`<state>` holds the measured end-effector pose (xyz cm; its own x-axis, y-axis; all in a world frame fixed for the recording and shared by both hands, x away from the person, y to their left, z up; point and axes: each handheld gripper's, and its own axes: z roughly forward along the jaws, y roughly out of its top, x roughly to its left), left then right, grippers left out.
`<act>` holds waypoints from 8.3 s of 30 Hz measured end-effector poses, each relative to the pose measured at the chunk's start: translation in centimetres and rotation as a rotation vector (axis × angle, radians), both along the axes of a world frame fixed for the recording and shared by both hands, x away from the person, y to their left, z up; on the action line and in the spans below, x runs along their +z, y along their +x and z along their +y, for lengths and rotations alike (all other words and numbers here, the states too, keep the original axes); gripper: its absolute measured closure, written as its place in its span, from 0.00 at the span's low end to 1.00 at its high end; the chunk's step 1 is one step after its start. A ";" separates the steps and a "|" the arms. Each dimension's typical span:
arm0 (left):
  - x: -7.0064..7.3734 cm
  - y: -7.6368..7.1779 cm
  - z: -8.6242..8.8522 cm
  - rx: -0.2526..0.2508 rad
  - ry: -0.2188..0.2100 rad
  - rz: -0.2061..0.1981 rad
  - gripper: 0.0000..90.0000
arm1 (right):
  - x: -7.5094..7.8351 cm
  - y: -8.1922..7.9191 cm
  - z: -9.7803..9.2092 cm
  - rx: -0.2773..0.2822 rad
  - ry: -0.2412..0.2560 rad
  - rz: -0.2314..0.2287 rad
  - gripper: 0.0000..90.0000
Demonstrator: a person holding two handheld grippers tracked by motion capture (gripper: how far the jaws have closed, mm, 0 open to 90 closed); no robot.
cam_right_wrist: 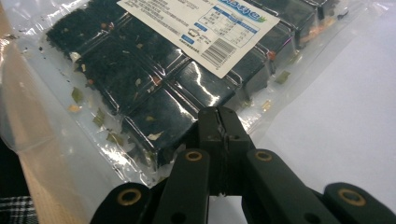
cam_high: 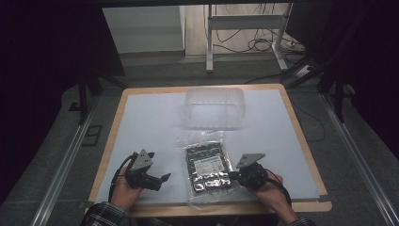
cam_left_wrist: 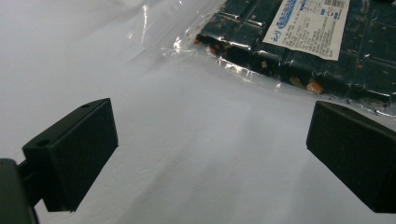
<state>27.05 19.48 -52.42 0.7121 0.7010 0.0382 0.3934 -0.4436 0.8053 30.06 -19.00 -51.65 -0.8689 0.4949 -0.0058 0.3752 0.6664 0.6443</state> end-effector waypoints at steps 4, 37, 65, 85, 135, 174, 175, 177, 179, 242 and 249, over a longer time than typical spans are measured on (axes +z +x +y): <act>0.1 0.1 0.2 0.011 0.004 -0.006 0.02 | 0.0 -0.1 0.1 0.000 0.007 0.011 0.99; 0.6 0.3 1.9 0.098 -0.018 -0.033 0.02 | -0.6 -1.0 6.1 0.174 0.036 0.033 0.99; 0.8 0.5 2.6 0.133 -0.008 -0.044 0.02 | -1.6 0.0 12.7 0.258 0.112 0.084 0.99; 0.8 0.5 2.7 0.129 -0.001 -0.037 0.03 | 0.7 2.2 10.1 0.161 0.109 0.023 0.83; 0.6 0.5 2.3 0.116 0.019 -0.031 0.03 | 2.5 11.9 5.7 -0.066 0.152 -0.046 0.42; 0.5 0.5 2.1 0.111 0.024 -0.033 0.03 | -0.7 11.4 7.3 -0.001 0.107 0.086 0.93; 0.5 0.5 2.1 0.111 0.022 -0.033 0.03 | -0.7 11.4 7.3 -0.006 0.108 0.091 0.96; 0.5 0.5 2.1 0.112 0.021 -0.035 0.03 | -0.8 11.4 7.3 -0.018 0.104 0.100 0.98; 0.6 0.4 2.1 0.112 0.022 -0.037 0.03 | -0.6 11.3 7.4 -0.029 0.102 0.100 0.99; 1.0 0.1 2.1 0.097 0.000 -0.065 0.03 | 17.6 8.9 5.8 0.064 0.355 0.026 0.99; 1.0 0.2 2.1 0.097 0.001 -0.064 0.03 | 19.1 9.3 4.8 0.021 0.365 -0.015 0.99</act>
